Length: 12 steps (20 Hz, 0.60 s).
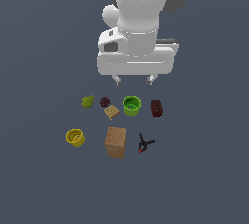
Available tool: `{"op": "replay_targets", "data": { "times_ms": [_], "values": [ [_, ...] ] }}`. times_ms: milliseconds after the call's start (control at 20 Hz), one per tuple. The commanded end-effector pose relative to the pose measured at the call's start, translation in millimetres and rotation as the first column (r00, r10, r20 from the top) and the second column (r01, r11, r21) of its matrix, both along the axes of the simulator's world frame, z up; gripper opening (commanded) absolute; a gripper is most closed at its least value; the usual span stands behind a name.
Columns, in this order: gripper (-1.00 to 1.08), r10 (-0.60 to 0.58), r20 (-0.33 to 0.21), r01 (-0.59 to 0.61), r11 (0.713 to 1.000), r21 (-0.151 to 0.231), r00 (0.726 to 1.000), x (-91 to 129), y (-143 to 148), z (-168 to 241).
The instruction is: Pick up a designated object from a clutter of objects.
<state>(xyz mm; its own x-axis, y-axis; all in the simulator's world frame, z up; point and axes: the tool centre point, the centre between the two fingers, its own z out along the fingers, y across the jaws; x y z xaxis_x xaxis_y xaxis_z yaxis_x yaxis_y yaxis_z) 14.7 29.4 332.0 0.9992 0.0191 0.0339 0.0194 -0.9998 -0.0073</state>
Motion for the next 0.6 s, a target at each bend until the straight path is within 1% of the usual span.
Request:
{"op": "replay_targets", "data": {
  "times_ms": [0, 150, 400, 550],
  "values": [
    [1.0, 0.0, 0.0, 0.0, 1.0, 0.0, 1.0, 0.0, 0.0, 0.0],
    [1.0, 0.006, 0.005, -0.006, 1.0, 0.005, 1.0, 1.4, 4.7, 1.6],
    [1.0, 0.035, 0.026, -0.036, 0.999, 0.027, 0.999, 5.0, 27.7, 10.9],
    [1.0, 0.041, 0.029, -0.041, 0.999, 0.03, 0.999, 4.0, 32.3, 13.7]
  ]
}}
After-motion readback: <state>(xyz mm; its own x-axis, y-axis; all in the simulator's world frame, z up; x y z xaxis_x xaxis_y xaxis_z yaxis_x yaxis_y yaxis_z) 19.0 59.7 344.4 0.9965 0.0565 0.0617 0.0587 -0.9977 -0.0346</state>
